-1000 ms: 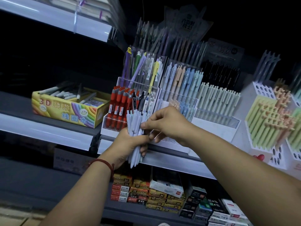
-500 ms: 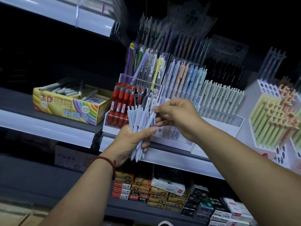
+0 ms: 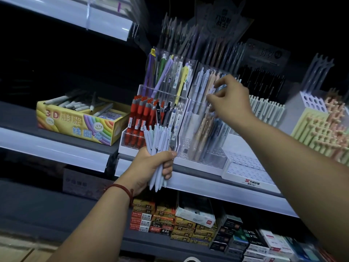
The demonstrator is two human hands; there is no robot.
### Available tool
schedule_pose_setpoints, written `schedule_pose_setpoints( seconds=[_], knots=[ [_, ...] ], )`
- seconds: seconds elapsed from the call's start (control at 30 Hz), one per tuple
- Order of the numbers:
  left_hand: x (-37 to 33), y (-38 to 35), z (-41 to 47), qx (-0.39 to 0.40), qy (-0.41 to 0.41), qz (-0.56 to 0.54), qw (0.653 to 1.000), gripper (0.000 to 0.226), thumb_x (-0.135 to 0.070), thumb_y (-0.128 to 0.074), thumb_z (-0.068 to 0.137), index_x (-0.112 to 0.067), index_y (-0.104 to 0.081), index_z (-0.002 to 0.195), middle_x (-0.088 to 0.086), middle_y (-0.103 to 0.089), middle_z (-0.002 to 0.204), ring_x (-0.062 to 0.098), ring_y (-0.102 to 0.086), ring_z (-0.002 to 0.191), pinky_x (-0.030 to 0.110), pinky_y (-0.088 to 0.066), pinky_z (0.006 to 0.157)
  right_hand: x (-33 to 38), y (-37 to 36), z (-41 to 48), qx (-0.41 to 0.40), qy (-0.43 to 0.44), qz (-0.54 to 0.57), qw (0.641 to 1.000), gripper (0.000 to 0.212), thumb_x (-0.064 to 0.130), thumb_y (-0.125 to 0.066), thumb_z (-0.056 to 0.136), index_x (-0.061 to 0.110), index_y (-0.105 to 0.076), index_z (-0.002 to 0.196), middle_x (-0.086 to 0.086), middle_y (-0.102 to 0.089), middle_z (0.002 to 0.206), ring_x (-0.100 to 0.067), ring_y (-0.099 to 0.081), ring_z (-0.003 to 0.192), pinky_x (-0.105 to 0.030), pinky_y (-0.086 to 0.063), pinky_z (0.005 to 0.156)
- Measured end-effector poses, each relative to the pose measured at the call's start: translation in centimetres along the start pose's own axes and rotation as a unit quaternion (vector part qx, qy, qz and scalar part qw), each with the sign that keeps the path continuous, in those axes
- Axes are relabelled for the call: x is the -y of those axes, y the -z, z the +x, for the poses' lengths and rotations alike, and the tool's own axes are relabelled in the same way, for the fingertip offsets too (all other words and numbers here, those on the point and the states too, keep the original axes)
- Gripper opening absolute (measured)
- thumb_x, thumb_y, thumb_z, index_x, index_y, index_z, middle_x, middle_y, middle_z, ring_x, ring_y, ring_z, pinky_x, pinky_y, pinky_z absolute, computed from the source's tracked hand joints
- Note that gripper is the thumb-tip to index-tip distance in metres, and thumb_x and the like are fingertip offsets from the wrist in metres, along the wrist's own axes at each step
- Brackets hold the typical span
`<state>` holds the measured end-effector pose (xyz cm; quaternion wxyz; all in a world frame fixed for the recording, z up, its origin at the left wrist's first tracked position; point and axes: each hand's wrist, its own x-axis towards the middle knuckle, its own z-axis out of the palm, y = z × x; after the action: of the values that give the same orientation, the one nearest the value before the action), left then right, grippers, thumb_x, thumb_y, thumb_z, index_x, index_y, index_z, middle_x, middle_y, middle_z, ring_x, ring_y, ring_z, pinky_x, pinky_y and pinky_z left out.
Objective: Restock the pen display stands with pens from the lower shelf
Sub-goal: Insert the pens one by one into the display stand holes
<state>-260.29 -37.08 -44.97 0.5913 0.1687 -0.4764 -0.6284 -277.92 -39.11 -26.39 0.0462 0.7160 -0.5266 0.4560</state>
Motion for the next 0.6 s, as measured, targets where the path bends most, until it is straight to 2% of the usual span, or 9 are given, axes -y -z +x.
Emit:
schedule_pose_setpoints(
  seconds=[0.07, 0.2, 0.43, 0.53, 0.6],
  knots=[
    [0.1, 0.1, 0.1, 0.002, -0.002, 0.0, 1.0, 0.018, -0.007, -0.072, 0.083, -0.012, -0.058, 0.073, 0.008, -0.038, 0.058, 0.019, -0.039, 0.047, 0.03, -0.041, 0.051, -0.4, -1.0, -0.1, 0.012, 0.015, -0.036, 0.999, 0.02, 0.014, -0.066, 0.097, 0.018, -0.054, 0.112, -0.009, -0.07, 0.084, -0.024, -0.07, 0.074, -0.045, -0.061, 0.072],
    [0.2, 0.3, 0.2, 0.007, -0.004, 0.013, 1.0, 0.019, -0.007, -0.072, 0.083, -0.006, -0.053, 0.082, 0.008, -0.039, 0.059, 0.02, -0.04, 0.048, 0.03, -0.042, 0.051, -0.9, -2.7, -0.3, 0.027, 0.015, -0.083, 0.996, 0.016, 0.018, -0.064, 0.098, 0.019, -0.054, 0.111, -0.003, -0.067, 0.085, -0.024, -0.067, 0.075, -0.049, -0.06, 0.074],
    [0.2, 0.5, 0.2, 0.011, -0.006, 0.014, 1.0, 0.021, -0.007, -0.072, 0.084, -0.006, -0.05, 0.083, 0.008, -0.039, 0.058, 0.02, -0.041, 0.048, 0.03, -0.043, 0.051, -0.8, -3.5, 0.3, -0.001, 0.003, -0.089, 0.996, 0.013, 0.019, -0.065, 0.096, 0.019, -0.054, 0.102, -0.005, -0.065, 0.084, -0.028, -0.065, 0.076, -0.051, -0.059, 0.073],
    [0.2, 0.5, 0.1, 0.013, -0.009, 0.015, 1.0, 0.021, -0.007, -0.072, 0.084, -0.007, -0.051, 0.082, 0.008, -0.039, 0.059, 0.02, -0.041, 0.048, 0.03, -0.042, 0.051, -0.7, -3.8, 0.1, 0.031, 0.02, -0.138, 0.99, 0.013, 0.02, -0.069, 0.093, 0.018, -0.057, 0.099, -0.003, -0.065, 0.087, -0.028, -0.065, 0.079, -0.048, -0.059, 0.073],
    [0.2, 0.5, 0.1, 0.014, -0.009, 0.019, 1.0, 0.021, -0.008, -0.072, 0.083, -0.007, -0.051, 0.081, 0.008, -0.039, 0.059, 0.02, -0.041, 0.048, 0.03, -0.042, 0.051, -0.8, -4.1, -0.1, 0.042, 0.025, -0.14, 0.989, 0.02, 0.02, -0.07, 0.093, 0.019, -0.056, 0.105, -0.004, -0.067, 0.087, -0.027, -0.066, 0.078, -0.049, -0.06, 0.072]
  ],
)
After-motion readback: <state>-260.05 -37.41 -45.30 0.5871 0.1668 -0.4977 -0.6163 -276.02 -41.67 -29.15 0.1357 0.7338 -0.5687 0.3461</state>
